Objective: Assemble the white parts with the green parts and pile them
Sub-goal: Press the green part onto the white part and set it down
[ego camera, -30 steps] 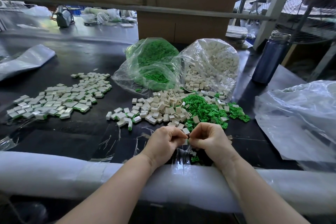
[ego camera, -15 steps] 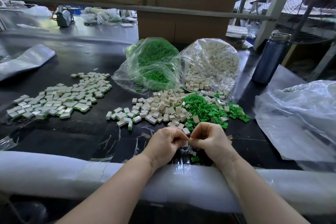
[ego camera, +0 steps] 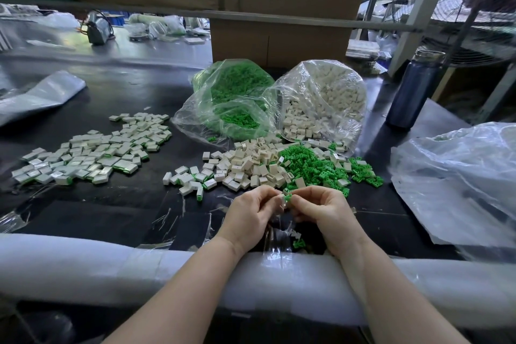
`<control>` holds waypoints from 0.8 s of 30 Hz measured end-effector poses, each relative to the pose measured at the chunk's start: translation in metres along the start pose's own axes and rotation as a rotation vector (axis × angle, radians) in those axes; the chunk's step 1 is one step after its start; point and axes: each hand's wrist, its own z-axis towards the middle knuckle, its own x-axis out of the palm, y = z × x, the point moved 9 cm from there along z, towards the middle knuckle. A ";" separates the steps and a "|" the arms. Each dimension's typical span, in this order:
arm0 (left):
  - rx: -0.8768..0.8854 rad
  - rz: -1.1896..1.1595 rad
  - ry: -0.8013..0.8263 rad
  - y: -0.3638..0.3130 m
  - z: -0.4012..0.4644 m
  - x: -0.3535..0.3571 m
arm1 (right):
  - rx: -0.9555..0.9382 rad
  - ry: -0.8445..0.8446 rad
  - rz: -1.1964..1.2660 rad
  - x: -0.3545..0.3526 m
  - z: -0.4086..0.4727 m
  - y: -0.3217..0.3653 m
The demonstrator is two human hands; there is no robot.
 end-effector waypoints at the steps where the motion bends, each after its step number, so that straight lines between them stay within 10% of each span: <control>1: -0.005 -0.003 -0.003 0.001 0.001 -0.001 | -0.005 0.010 -0.018 0.001 0.000 0.001; 24: -0.044 0.066 0.096 0.008 0.001 0.005 | -0.014 0.048 -0.335 0.010 -0.001 0.002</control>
